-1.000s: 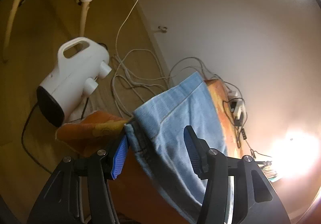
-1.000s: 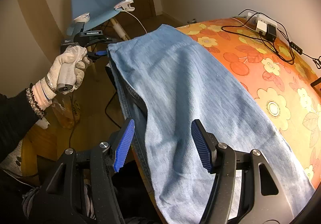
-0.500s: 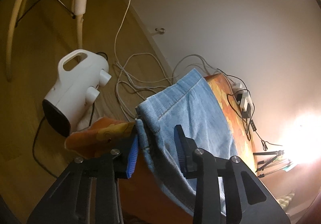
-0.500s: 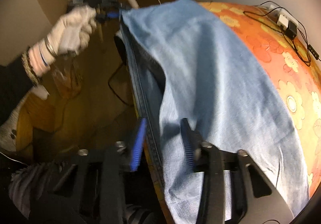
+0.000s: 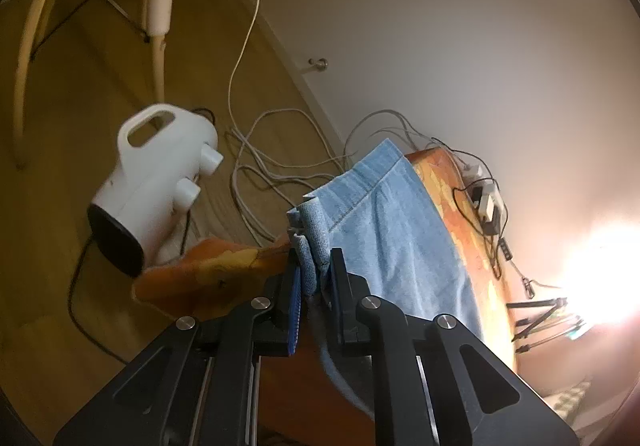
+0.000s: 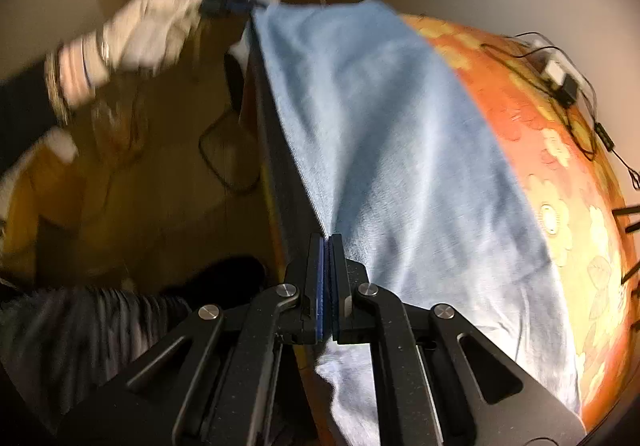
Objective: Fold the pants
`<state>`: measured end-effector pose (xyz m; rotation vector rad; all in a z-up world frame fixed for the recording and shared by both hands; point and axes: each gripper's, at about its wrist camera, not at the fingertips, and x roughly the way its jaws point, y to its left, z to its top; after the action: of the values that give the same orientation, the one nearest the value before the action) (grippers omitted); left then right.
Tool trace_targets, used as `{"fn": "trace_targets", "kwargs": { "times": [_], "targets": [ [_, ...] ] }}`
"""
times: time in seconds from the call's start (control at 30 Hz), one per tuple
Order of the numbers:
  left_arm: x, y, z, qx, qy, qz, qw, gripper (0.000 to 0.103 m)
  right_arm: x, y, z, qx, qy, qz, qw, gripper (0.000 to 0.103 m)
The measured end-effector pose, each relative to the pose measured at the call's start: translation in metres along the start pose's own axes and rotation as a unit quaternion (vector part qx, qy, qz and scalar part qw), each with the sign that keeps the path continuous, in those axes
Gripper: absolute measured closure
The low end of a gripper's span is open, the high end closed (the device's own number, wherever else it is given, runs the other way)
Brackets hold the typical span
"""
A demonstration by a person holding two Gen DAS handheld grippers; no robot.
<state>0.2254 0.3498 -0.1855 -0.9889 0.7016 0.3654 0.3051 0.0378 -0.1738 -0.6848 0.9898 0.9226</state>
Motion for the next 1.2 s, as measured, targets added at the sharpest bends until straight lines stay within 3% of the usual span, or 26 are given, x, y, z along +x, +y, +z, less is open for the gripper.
{"fn": "trace_targets", "kwargs": {
  "times": [0.13,0.33,0.5,0.57,0.63,0.67,0.77,0.9,1.07,1.2],
  "targets": [
    [0.002,0.006,0.002,-0.016,0.01,0.001,0.9998,0.082,0.006,0.006,-0.002,-0.012,0.008,-0.008,1.0,0.1],
    [0.008,0.01,0.0,-0.015,0.006,0.011,0.9998,0.082,0.002,0.007,-0.001,-0.022,0.011,-0.008,1.0,0.1],
    [0.005,0.002,-0.002,0.004,-0.017,0.026,0.9995,0.091,-0.001,0.009,0.004,-0.02,0.011,0.0,1.0,0.098],
    [-0.002,-0.003,0.0,0.014,-0.028,0.02,0.9993,0.092,-0.011,0.003,0.006,-0.002,0.004,0.028,1.0,0.09],
    [-0.013,-0.01,0.002,0.022,-0.04,0.008,0.9989,0.092,-0.028,-0.009,0.013,0.024,-0.023,0.048,0.998,0.07],
    [-0.019,-0.013,0.003,0.026,-0.045,0.0,0.9986,0.092,-0.035,-0.015,0.017,0.034,-0.035,0.049,0.998,0.066],
    [-0.034,-0.029,0.008,0.058,-0.061,-0.004,0.9964,0.092,-0.051,-0.03,0.034,0.052,-0.062,0.043,0.996,0.064],
    [-0.026,-0.027,0.01,0.066,-0.043,0.02,0.9966,0.092,-0.052,-0.047,0.065,0.083,-0.077,0.068,0.991,0.062],
    [-0.035,-0.037,-0.006,0.1,-0.059,-0.004,0.9932,0.092,-0.031,-0.065,0.125,0.141,-0.079,0.111,0.981,0.047],
    [-0.046,-0.07,-0.031,0.186,-0.064,-0.025,0.9802,0.092,-0.008,-0.075,0.181,0.18,-0.079,0.135,0.971,0.047]
  ]
}}
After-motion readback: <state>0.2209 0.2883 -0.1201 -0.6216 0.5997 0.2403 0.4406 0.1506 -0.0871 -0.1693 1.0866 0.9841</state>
